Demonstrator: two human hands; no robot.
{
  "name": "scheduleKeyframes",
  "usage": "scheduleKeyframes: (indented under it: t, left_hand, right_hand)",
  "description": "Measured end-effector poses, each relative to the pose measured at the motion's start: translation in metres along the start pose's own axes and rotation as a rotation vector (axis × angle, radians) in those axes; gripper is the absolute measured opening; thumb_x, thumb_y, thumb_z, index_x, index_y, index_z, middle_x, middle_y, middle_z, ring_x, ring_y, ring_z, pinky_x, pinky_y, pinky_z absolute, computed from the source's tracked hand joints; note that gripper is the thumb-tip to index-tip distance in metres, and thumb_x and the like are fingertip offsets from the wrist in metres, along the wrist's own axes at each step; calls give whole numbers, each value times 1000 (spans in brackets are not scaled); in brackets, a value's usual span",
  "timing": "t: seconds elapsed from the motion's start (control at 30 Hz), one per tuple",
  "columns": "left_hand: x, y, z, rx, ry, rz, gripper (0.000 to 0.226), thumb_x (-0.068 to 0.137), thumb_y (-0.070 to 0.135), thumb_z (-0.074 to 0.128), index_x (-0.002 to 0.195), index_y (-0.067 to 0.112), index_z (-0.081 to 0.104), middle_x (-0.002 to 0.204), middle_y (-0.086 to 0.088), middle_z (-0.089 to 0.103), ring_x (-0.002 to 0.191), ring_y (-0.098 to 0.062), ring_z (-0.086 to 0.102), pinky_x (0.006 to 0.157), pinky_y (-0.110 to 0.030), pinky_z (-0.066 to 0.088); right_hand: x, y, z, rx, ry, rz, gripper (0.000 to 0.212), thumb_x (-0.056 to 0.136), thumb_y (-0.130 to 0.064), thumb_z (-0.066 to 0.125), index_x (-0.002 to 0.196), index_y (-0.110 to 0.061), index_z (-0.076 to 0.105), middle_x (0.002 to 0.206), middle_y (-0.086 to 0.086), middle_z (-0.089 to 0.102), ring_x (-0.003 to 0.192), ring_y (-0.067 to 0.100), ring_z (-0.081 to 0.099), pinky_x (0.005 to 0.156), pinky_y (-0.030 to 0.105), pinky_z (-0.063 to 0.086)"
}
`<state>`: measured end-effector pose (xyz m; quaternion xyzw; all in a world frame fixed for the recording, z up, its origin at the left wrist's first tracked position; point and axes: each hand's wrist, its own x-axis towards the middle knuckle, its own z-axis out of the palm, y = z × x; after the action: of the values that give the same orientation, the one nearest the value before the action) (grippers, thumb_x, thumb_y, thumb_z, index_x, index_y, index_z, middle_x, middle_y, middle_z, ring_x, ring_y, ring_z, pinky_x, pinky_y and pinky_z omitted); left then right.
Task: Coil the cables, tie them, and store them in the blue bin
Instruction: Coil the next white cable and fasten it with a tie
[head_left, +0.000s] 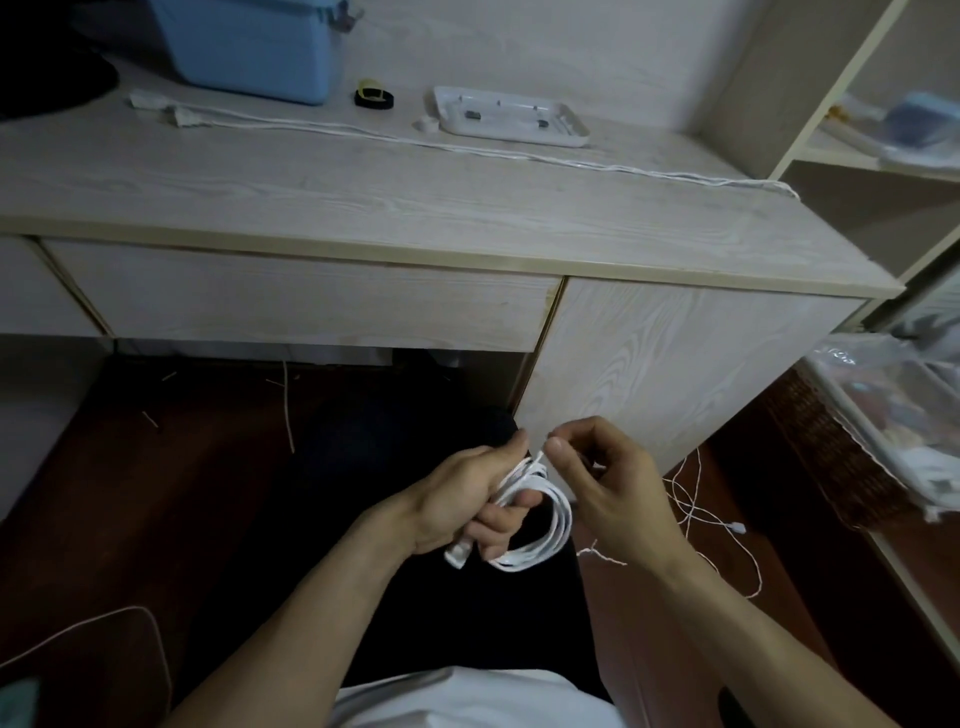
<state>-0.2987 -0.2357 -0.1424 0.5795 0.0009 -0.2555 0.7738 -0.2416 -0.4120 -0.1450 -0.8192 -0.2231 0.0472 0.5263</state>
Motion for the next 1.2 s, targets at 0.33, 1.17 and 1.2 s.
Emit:
scheduleKeyframes:
  t: [0.33, 1.17, 1.2]
  left_hand:
    - [5, -6, -2, -201, 237, 7, 52, 102, 36, 33, 54, 17, 38, 43, 2, 20, 35, -12, 15, 44, -27, 24]
    - [-1, 4, -56, -995, 617, 373, 34, 86, 19, 34, 52, 22, 34, 43, 7, 19, 34, -9, 16, 36, -23, 21]
    - [-2, 5, -60, -1059, 628, 442, 30, 85, 16, 36, 55, 21, 37, 45, 7, 21, 36, -9, 18, 40, -23, 26]
  right_hand:
    - [-4, -1, 6, 259, -443, 91, 19, 95, -29, 55, 92, -11, 60, 67, -13, 60, 61, -2, 52, 58, 13, 41]
    - [1, 12, 10, 34, -127, 4, 16, 99, -24, 59, 105, -16, 73, 90, 1, 73, 83, 20, 71, 74, 42, 59]
    - [2, 13, 9, 15, -123, 38, 14, 99, -25, 59, 104, -19, 70, 86, 2, 72, 78, 21, 69, 69, 41, 59]
